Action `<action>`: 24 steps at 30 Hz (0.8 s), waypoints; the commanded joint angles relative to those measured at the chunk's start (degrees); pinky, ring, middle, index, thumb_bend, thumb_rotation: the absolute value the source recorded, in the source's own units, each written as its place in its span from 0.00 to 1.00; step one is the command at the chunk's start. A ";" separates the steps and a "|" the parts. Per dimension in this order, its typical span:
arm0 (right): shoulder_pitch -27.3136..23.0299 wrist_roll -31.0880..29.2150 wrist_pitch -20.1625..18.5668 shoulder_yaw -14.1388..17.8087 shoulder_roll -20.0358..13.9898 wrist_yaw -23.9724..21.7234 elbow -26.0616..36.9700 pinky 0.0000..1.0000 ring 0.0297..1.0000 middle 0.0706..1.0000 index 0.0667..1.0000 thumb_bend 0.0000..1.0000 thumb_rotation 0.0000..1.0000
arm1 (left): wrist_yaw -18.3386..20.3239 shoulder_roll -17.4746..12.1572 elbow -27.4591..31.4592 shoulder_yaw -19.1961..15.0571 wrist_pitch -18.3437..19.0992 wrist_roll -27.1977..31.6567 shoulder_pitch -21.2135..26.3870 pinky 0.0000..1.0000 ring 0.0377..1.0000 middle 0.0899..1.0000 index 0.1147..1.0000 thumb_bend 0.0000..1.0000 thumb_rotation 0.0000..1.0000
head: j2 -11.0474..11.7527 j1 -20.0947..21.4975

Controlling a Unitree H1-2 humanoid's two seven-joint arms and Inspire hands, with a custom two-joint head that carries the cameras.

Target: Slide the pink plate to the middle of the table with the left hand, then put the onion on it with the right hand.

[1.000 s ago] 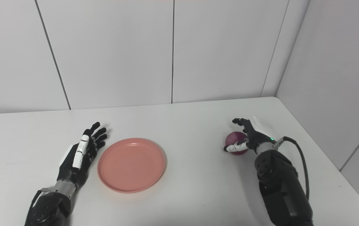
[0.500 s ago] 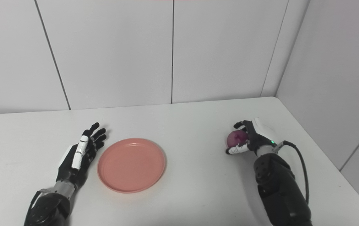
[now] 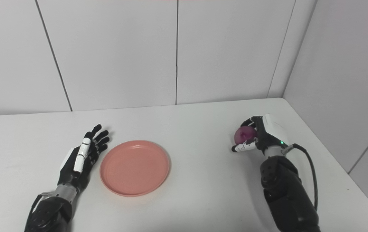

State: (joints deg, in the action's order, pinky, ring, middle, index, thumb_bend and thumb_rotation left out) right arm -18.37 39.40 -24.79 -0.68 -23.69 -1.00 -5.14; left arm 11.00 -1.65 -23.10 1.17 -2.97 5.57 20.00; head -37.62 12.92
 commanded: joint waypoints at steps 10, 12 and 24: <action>-0.46 -2.60 9.19 -1.08 0.49 6.44 5.90 0.30 0.34 0.43 0.52 0.51 0.00 | -3.20 0.65 0.44 1.62 -0.72 -4.04 -0.58 0.93 0.90 0.90 0.92 0.56 1.00 | 0.79 -4.24; -0.09 -3.14 11.76 -1.93 1.01 7.23 5.90 0.27 0.34 0.42 0.52 0.51 0.00 | -3.82 1.19 1.09 1.81 -0.06 -4.48 -0.77 0.93 0.90 0.90 0.91 0.56 1.00 | 0.84 -4.93; 2.45 -6.22 19.01 -5.48 3.44 5.43 10.03 0.22 0.37 0.47 0.45 0.52 0.00 | -6.28 2.98 1.19 2.55 0.19 -6.12 -0.60 0.93 0.90 0.90 0.91 0.57 1.00 | 1.54 -7.32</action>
State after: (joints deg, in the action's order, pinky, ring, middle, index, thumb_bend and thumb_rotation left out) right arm -14.31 33.65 -8.22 -6.34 -20.12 4.37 2.08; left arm 4.89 0.70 -21.75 3.06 -3.25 -0.11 19.16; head -36.12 5.63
